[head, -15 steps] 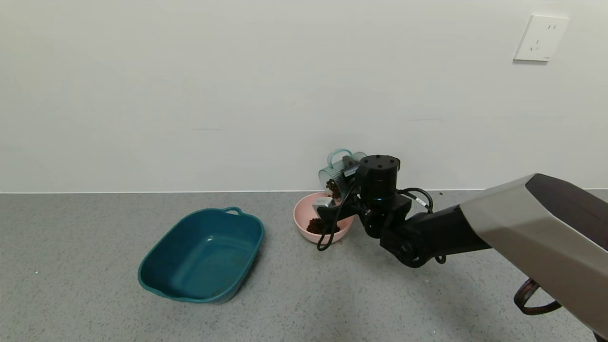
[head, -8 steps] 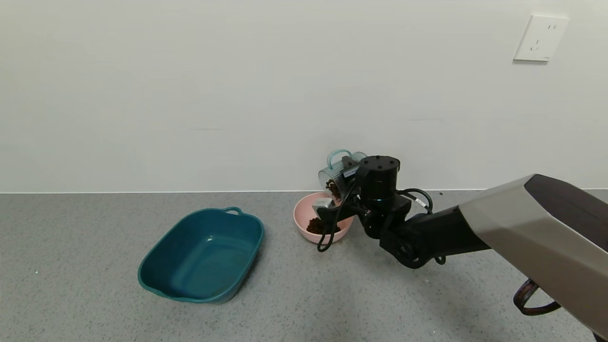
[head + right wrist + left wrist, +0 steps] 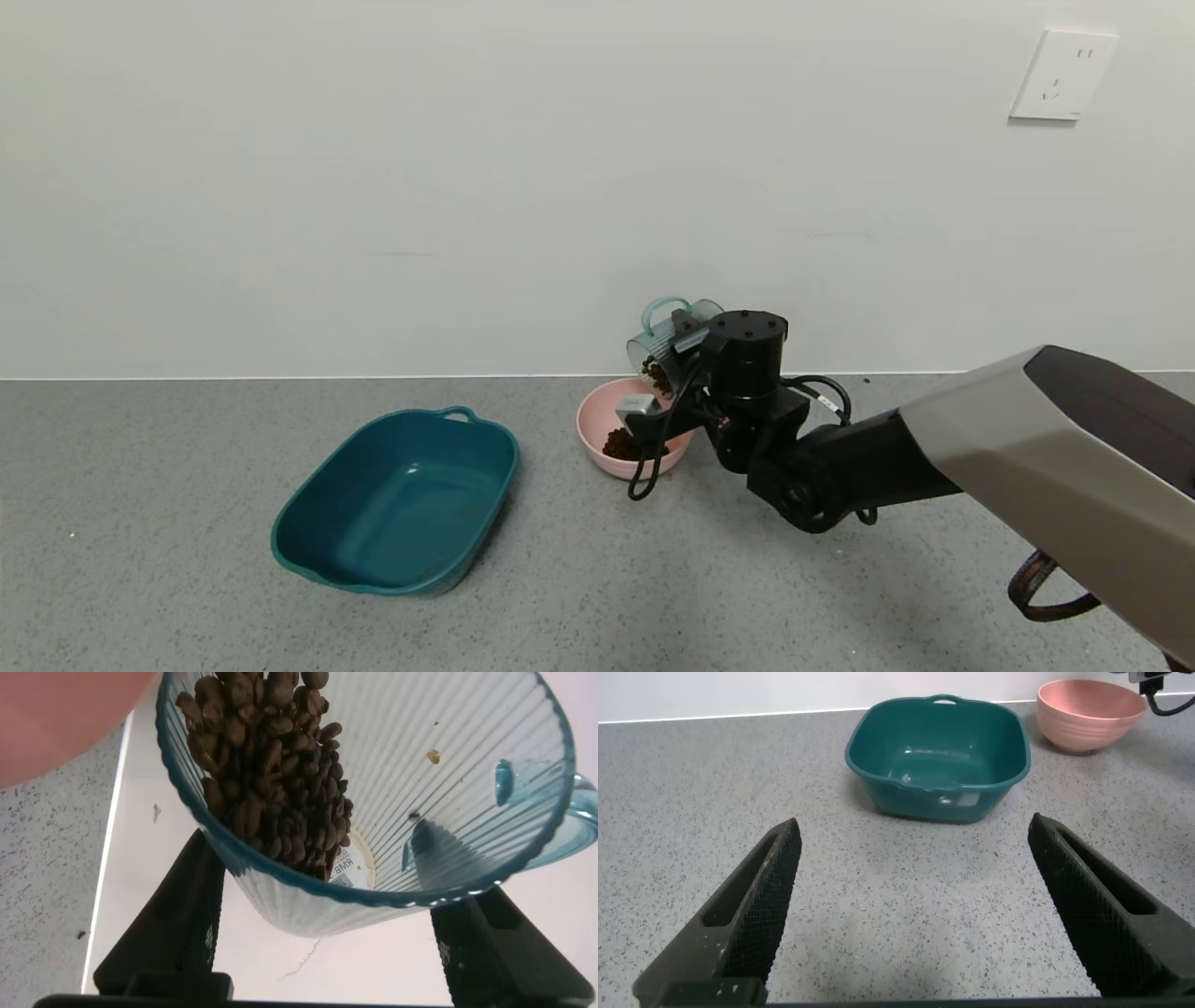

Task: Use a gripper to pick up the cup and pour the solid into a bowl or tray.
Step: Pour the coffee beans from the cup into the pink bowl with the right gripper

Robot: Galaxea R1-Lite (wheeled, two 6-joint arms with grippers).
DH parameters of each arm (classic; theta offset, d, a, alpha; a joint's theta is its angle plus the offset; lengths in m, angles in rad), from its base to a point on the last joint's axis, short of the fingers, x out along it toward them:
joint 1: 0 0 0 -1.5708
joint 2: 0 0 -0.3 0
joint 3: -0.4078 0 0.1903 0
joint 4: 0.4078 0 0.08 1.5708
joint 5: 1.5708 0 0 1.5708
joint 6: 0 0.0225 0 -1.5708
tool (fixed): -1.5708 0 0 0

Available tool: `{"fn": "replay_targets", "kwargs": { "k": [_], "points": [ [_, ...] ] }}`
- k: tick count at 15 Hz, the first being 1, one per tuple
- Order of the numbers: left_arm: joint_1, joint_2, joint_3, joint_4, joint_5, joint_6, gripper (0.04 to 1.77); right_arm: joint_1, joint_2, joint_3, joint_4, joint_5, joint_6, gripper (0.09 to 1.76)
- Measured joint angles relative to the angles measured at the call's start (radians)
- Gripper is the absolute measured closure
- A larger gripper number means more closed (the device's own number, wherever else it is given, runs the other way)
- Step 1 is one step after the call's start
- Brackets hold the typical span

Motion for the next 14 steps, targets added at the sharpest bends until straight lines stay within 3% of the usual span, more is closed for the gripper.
{"fn": "replay_targets", "kwargs": {
  "k": [14],
  "points": [
    [0.0,0.0,0.0,0.0,0.0,0.0,0.06,0.001,0.0,0.014,-0.029,0.0,-0.046,0.53]
  ]
}}
